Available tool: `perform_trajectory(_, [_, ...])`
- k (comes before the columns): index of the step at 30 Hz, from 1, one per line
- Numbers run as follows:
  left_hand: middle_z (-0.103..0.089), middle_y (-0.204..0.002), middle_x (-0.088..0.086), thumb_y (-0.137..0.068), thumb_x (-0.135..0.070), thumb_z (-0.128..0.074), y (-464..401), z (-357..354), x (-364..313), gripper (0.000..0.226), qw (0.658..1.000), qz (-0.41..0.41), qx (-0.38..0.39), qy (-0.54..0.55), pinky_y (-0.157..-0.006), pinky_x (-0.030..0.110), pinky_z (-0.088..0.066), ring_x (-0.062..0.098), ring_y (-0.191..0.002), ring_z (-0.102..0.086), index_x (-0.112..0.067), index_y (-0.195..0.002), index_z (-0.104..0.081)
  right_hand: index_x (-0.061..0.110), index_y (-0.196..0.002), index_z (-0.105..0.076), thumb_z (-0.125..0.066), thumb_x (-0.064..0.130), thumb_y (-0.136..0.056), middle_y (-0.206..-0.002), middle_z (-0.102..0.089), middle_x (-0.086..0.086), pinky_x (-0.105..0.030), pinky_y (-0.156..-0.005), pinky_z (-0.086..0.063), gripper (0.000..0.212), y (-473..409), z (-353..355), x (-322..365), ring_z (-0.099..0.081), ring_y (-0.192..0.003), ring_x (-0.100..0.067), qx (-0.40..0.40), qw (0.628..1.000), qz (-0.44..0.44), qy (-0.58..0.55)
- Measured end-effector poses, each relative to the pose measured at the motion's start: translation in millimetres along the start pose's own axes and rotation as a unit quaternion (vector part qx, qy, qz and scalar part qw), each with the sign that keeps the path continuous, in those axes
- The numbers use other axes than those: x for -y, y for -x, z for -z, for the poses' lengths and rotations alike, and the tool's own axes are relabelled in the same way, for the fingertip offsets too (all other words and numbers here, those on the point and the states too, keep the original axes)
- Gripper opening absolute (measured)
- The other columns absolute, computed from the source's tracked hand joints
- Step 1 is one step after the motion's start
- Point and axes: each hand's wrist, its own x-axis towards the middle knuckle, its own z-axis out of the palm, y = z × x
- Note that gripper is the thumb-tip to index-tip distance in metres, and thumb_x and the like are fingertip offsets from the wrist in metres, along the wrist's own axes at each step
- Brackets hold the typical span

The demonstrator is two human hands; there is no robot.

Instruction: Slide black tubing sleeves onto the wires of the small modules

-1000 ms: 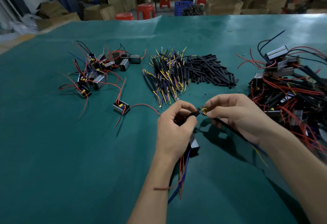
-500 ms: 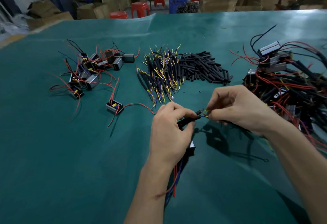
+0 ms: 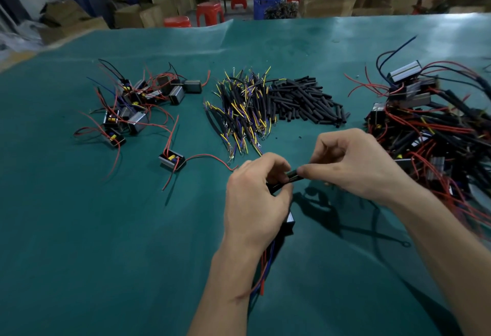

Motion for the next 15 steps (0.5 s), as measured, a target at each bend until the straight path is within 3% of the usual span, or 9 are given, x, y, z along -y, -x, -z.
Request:
perform_trajectory(5, [-0.067, -0.075, -0.01, -0.068, -0.004, -0.077, 0.7, -0.1, -0.7, 0.022, 1.0, -0.007, 0.002, 0.004, -0.073, 0.042, -0.054, 0.017, -0.076, -0.065, -0.02, -0.079, -0.067, 0.02, -0.066, -0.066, -0.086, 0.028, -0.071, -0.054, -0.067, 0.0, -0.024, -0.054, -0.039, 0.022, -0.7, -2.4, -2.3, -0.053, -0.045, -0.006, -0.001, 1.0, -0.003, 0.004])
perform_trajectory(10, [-0.066, -0.078, -0.011, -0.069, -0.007, -0.075, 1.8, 1.1, -0.5, 0.027, 1.0, -0.011, 0.013, 0.004, -0.075, 0.044, -0.054, 0.018, -0.077, -0.065, -0.023, -0.086, -0.061, 0.018, -0.06, -0.063, -0.088, 0.048, -0.067, -0.051, -0.065, 0.004, -0.022, -0.048, -0.042, 0.039, 1.3, -6.9, 1.4, -0.052, -0.043, -0.004, -0.029, 0.999, 0.008, 0.037])
perform_trajectory(15, [-0.066, -0.08, -0.011, -0.069, -0.011, -0.072, 2.7, -0.1, -1.1, 0.03, 1.0, -0.021, 0.016, -0.015, -0.073, 0.044, -0.053, 0.02, -0.074, -0.062, -0.025, -0.09, -0.058, 0.019, -0.06, -0.065, -0.082, 0.03, -0.073, -0.053, -0.066, 0.003, -0.026, -0.054, -0.045, 0.025, 0.7, -7.4, 2.0, -0.055, -0.047, -0.01, -0.047, 0.997, 0.003, 0.069])
